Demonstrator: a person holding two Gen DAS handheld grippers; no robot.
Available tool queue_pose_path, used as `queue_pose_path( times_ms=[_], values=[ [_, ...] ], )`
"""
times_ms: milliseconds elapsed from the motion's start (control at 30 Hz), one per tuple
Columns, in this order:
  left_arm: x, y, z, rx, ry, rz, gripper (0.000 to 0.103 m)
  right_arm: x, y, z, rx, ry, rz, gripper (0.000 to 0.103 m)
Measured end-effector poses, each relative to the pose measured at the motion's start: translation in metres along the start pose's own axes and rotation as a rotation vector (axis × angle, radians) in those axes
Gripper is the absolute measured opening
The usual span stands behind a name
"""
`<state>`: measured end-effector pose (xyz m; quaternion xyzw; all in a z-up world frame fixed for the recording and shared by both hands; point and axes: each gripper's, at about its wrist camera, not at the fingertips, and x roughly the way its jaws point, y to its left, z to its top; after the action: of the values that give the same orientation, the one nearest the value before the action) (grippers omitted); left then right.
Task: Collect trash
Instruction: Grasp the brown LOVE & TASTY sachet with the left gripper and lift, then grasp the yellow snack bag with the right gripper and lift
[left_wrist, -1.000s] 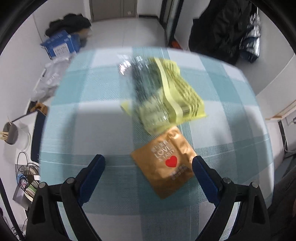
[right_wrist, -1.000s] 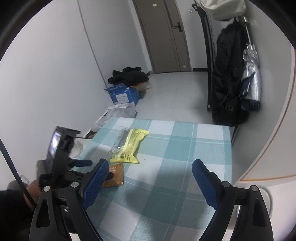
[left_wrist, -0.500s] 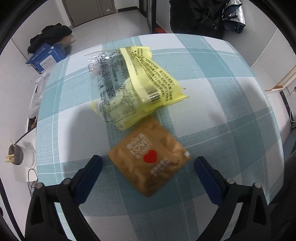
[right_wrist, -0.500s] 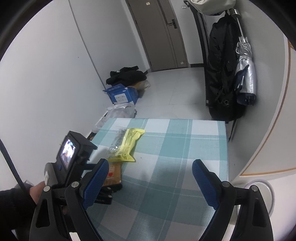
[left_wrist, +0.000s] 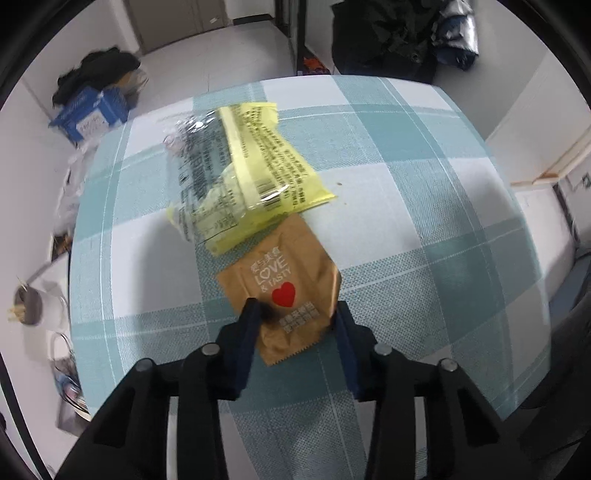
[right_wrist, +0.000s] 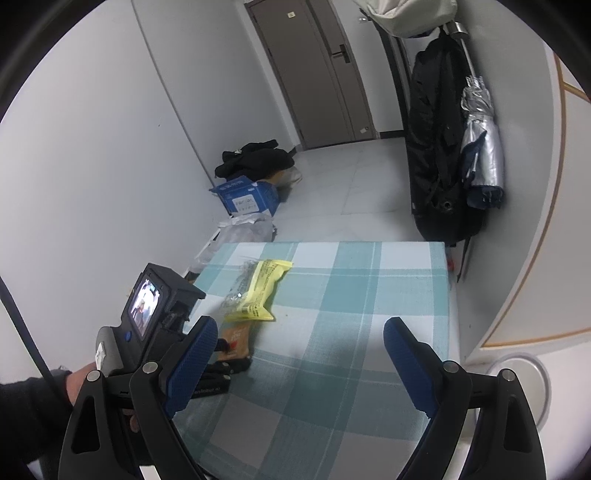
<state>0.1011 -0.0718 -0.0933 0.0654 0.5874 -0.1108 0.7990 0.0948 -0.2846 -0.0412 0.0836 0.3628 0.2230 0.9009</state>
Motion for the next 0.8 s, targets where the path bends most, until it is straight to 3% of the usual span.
queue_pose_path(
  times_ms=[200,467,800],
  values=[
    [-0.012,0.012,-0.007,-0.087,-0.012,-0.067,0.022,-0.006,-0.006,-0.002,0.029,-0.007,-0.001,0.092],
    [-0.034,0.035,-0.011,-0.128,-0.071,-0.071,0.007,-0.007,-0.009,-0.004,0.057,-0.005,-0.007,0.092],
    [-0.022,0.073,0.003,-0.181,-0.133,-0.046,0.003,0.008,0.000,-0.012,0.013,0.033,-0.075,0.092]
  ],
)
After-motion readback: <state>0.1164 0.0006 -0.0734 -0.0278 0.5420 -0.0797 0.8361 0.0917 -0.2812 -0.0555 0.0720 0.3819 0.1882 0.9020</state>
